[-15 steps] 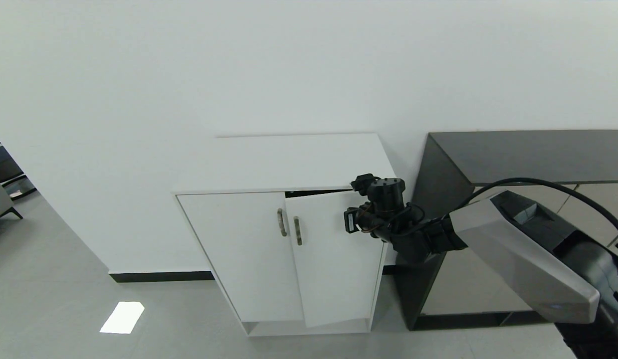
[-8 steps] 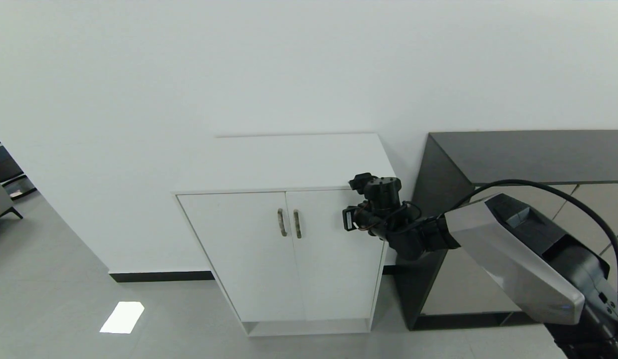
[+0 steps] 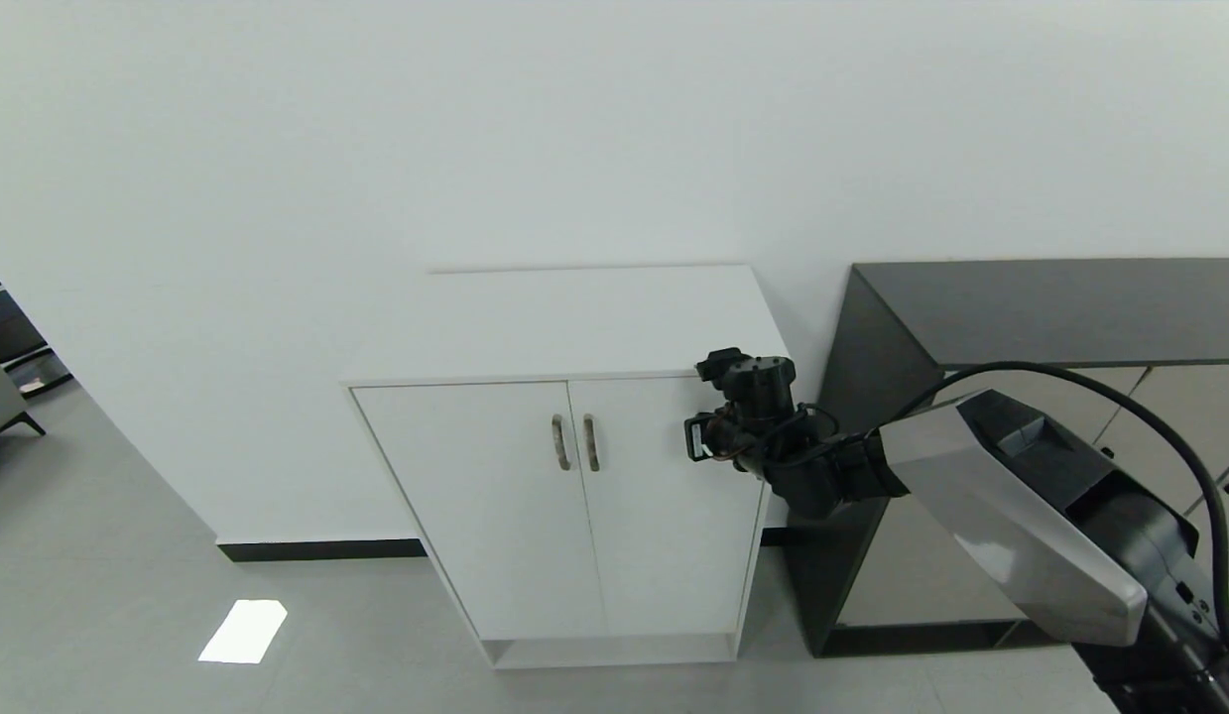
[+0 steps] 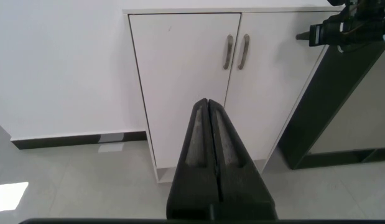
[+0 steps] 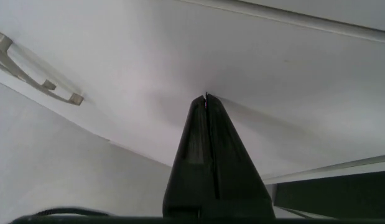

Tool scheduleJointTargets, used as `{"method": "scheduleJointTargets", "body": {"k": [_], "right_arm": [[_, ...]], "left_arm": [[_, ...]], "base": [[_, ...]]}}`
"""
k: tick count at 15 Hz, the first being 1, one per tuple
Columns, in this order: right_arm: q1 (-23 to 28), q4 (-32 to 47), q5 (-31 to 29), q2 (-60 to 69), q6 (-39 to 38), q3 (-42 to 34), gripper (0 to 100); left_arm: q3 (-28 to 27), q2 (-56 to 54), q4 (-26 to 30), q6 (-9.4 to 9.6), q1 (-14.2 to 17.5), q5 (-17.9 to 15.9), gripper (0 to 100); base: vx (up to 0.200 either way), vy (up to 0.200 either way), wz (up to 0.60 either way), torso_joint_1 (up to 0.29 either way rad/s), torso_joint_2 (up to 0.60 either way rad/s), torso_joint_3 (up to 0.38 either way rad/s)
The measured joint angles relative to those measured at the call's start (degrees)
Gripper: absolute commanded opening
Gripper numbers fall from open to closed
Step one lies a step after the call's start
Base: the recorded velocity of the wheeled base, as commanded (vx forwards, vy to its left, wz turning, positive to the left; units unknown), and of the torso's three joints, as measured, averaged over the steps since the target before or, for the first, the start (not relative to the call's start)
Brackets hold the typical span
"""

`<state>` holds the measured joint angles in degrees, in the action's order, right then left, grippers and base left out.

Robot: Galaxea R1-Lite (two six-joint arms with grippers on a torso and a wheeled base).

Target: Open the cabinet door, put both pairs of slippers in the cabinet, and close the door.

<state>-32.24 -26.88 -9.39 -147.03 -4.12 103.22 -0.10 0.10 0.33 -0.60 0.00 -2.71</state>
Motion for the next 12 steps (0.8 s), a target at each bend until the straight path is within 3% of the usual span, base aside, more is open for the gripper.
{"method": "scheduleJointTargets", "body": {"k": [7,10,12], "right_arm": [[0.3,1.54,-0.73,-0.43,-0.23,1.69,0],[-0.88,0.99,-2.22,2.11,-1.24,-3.17,0],[-2.86,-0.21,-3.91,6.88,-2.0,-12.46,0]], "left_arm": [[0.0,0.0,0.0,0.02,0.0,-0.02,0],[0.0,0.0,0.0,0.06,0.0,-0.02,0],[0.0,0.0,0.0,0.06,0.0,-0.02,0]], "base": [[0.0,0.0,0.0,0.0,0.0,0.0],[0.0,0.0,0.0,0.0,0.0,0.0],[0.0,0.0,0.0,0.0,0.0,0.0]]}}
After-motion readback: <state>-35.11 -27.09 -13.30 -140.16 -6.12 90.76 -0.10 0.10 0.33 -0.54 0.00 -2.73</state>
